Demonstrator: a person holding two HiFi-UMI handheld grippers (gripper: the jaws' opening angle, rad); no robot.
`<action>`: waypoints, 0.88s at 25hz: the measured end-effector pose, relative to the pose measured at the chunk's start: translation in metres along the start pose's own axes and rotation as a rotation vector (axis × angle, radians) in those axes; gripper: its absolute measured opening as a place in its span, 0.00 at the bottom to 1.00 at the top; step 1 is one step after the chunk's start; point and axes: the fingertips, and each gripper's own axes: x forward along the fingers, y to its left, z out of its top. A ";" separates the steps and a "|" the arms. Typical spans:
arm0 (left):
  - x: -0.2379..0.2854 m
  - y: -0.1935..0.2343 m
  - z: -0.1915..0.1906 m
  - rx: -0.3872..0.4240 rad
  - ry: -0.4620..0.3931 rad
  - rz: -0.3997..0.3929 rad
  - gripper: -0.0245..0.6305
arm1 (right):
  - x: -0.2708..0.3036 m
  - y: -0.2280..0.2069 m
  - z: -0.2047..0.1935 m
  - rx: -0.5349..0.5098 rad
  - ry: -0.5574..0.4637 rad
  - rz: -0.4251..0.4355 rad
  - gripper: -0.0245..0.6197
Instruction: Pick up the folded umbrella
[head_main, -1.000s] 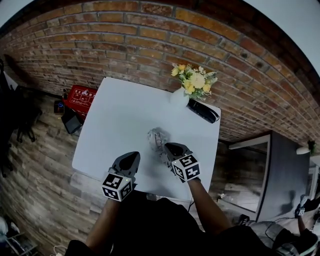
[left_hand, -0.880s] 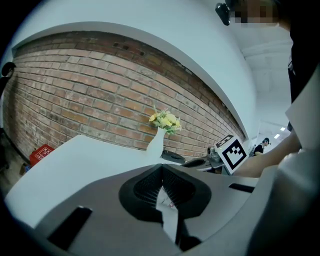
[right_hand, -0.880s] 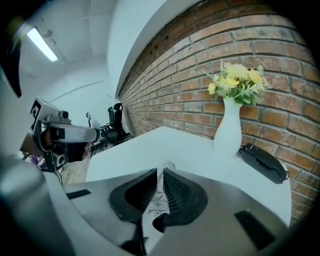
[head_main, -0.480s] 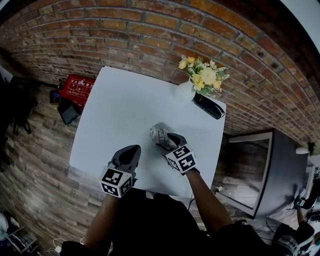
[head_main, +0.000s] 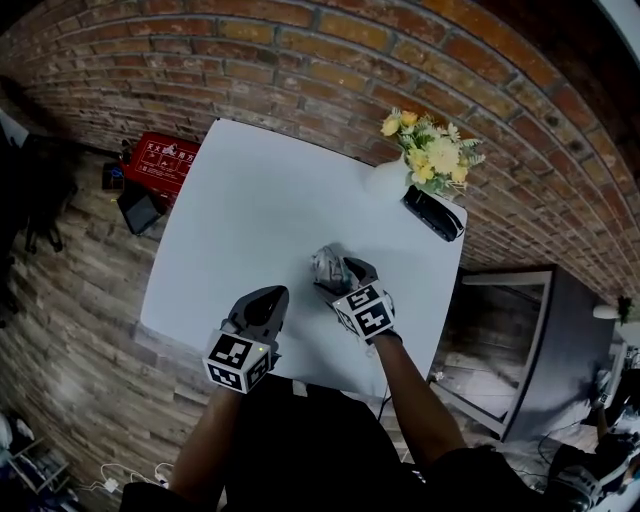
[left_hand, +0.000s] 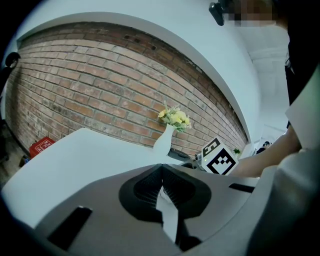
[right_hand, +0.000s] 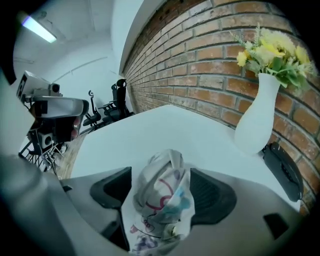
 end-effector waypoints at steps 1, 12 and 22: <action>0.001 0.001 0.000 -0.001 -0.001 0.000 0.06 | 0.003 -0.001 -0.002 -0.001 0.012 0.000 0.58; -0.004 0.012 -0.009 -0.001 0.014 0.013 0.06 | 0.026 -0.005 -0.021 -0.005 0.080 -0.039 0.58; -0.012 0.010 -0.015 -0.016 0.015 0.024 0.06 | 0.031 -0.009 -0.025 0.016 0.105 -0.051 0.51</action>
